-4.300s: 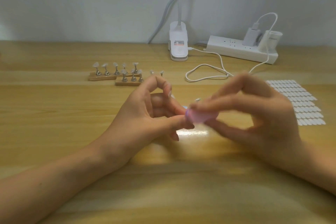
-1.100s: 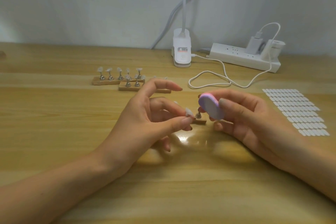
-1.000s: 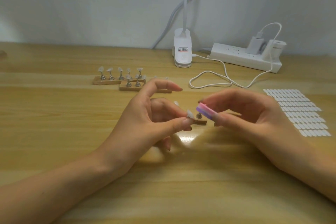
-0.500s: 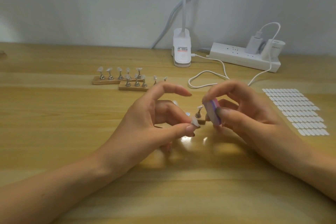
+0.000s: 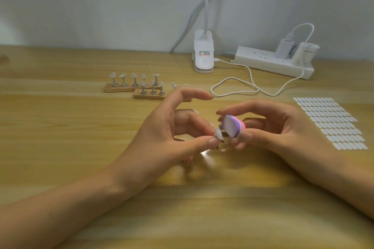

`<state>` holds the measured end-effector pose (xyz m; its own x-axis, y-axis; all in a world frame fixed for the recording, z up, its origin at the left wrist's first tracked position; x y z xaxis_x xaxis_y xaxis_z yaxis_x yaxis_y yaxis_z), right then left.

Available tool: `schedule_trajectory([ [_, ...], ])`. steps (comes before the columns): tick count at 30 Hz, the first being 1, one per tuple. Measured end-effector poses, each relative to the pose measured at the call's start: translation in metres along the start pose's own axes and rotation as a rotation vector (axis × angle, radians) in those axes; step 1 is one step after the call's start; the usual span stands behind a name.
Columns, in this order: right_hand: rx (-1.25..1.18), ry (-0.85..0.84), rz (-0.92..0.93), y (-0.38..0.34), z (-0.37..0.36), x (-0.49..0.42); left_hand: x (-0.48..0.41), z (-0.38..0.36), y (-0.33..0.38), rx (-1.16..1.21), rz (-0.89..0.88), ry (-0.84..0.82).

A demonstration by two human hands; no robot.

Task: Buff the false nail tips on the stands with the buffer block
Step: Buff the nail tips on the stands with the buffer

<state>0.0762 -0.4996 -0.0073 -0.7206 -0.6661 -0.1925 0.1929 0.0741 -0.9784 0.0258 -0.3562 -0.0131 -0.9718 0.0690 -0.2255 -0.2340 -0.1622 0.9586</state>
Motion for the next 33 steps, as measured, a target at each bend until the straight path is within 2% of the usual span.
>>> schedule_trajectory([
  [6,0.012,0.039,0.098,-0.012,-0.003,0.003,0.000,-0.004,0.003,-0.024,-0.007,-0.036],
  [10,0.129,0.112,0.168,-0.019,0.001,0.005,0.000,-0.001,0.002,-0.065,-0.001,-0.013],
  [13,0.139,0.078,0.180,-0.018,-0.003,0.006,-0.001,-0.001,0.000,-0.077,-0.001,-0.013],
  [20,0.001,-0.007,0.102,-0.008,-0.006,0.004,-0.001,0.002,-0.003,-0.087,0.004,0.020],
  [22,0.086,0.005,0.132,-0.009,-0.005,0.004,-0.001,0.003,-0.004,-0.084,0.005,0.027],
  [27,0.432,0.046,0.336,-0.029,-0.008,0.010,-0.001,0.003,-0.005,-0.069,0.009,0.038],
  [33,0.492,0.057,0.446,-0.037,-0.007,0.010,-0.001,0.005,-0.005,-0.077,0.012,0.052],
])
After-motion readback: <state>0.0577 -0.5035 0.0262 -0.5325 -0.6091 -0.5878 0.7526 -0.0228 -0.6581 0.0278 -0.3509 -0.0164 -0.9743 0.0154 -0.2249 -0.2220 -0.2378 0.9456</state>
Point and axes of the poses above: each hand's wrist, its own x-axis away from the middle knuckle, its own z-axis out of the back of the hand, y = z × x, the point moved 9 cm from there along -x, towards the middle knuckle, and after that the axes turned 8 degrees about -x, right-handed, at the moved point
